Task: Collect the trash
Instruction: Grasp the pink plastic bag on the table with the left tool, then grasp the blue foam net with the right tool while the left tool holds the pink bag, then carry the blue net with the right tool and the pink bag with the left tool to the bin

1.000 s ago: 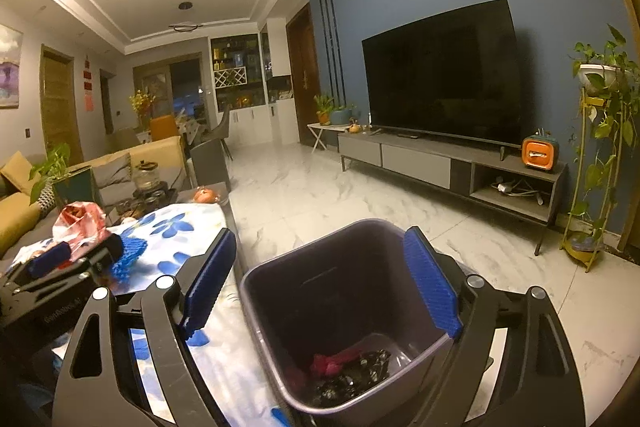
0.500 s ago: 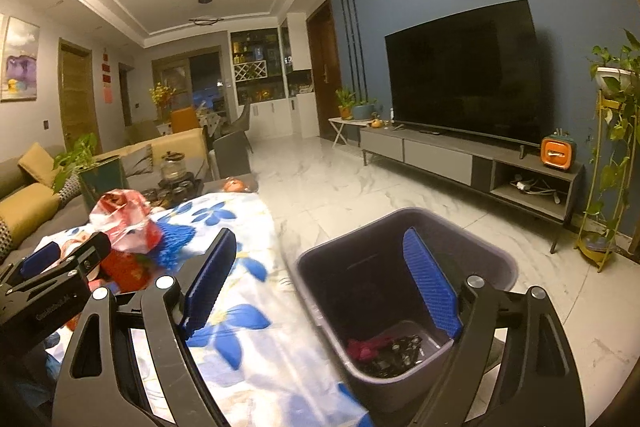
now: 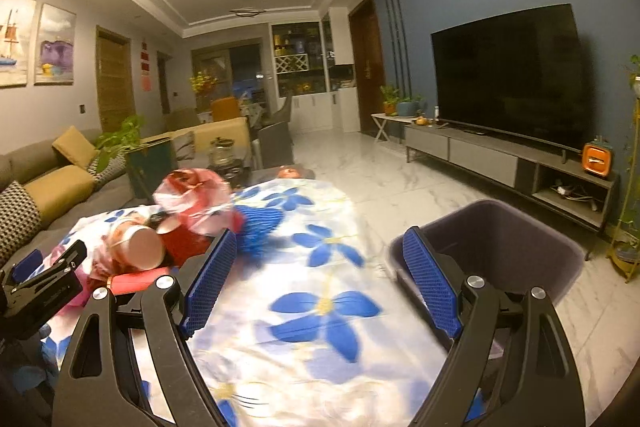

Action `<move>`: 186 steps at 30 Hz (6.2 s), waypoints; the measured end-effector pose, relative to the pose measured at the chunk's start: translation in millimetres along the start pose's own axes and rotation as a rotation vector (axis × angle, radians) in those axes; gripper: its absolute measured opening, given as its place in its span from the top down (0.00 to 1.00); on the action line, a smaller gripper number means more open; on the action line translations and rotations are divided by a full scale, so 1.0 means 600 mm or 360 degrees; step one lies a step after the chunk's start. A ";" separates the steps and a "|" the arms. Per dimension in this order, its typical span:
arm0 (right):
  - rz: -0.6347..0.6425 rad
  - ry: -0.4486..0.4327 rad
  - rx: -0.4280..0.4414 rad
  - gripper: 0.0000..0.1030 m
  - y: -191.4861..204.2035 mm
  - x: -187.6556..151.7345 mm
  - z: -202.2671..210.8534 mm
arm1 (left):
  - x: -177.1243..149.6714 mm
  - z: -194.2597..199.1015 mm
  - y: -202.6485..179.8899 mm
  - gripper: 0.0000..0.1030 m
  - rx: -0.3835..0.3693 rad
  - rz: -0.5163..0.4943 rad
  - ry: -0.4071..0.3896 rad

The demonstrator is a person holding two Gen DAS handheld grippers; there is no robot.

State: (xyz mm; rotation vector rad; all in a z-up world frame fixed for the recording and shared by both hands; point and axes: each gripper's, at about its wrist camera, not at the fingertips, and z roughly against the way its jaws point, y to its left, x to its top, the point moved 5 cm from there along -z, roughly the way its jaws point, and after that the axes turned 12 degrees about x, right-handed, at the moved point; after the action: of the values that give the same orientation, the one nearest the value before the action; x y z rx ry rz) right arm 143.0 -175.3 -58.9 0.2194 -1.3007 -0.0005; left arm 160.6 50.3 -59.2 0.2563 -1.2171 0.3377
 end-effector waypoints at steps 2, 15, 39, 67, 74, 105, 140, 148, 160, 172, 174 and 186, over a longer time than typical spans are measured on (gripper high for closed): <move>0.0004 0.0004 0.0026 0.20 0.014 -0.003 -0.007 | -0.001 -0.017 0.037 0.11 0.0057 0.0038 0.0000; 0.0073 0.0036 0.0135 0.20 0.088 -0.005 -0.063 | -0.026 -0.132 0.114 0.36 0.0056 0.0143 0.0319; 0.0234 0.0141 0.0224 0.34 0.138 -0.001 -0.203 | 0.016 -0.076 0.166 0.91 -0.0039 0.0370 0.0199; 0.0209 0.0119 0.0326 0.99 0.121 0.013 -0.190 | 0.047 -0.027 0.199 0.91 -0.0140 0.0466 0.0083; 0.0134 0.0145 0.0248 0.69 0.085 0.005 -0.190 | 0.058 -0.008 0.210 0.91 -0.0146 0.0489 0.0035; -0.0089 0.0330 0.0260 0.96 0.010 -0.001 -0.254 | 0.036 -0.039 0.172 0.91 -0.0179 0.0443 0.0129; -0.0042 -0.0111 0.0036 0.97 -0.139 0.107 0.044 | 0.058 0.077 -0.116 0.91 -0.0721 0.0112 0.0035; -0.0078 -0.0162 -0.0132 0.97 -0.217 0.109 0.086 | 0.042 0.108 -0.274 0.91 -0.0998 -0.0034 0.0032; -0.0107 -0.0199 -0.0320 0.97 -0.292 0.102 0.102 | 0.016 0.137 -0.462 0.91 -0.1281 -0.0205 0.0027; -0.0133 -0.0199 -0.0387 0.97 -0.332 0.084 0.097 | -0.024 0.140 -0.560 0.90 -0.1382 -0.0328 0.0076; -0.0134 -0.0192 -0.0387 0.97 -0.336 0.083 0.096 | -0.030 0.138 -0.570 0.90 -0.1383 -0.0349 0.0084; -0.0167 -0.0121 -0.0348 0.97 -0.347 0.076 0.073 | -0.049 0.124 -0.596 0.82 -0.1418 -0.0413 0.0157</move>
State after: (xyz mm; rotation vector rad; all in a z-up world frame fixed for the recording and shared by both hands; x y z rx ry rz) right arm 138.8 -392.0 -38.2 0.1010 -1.3525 -0.2411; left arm 225.2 -310.4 -66.9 -0.3697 -1.1135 -0.4218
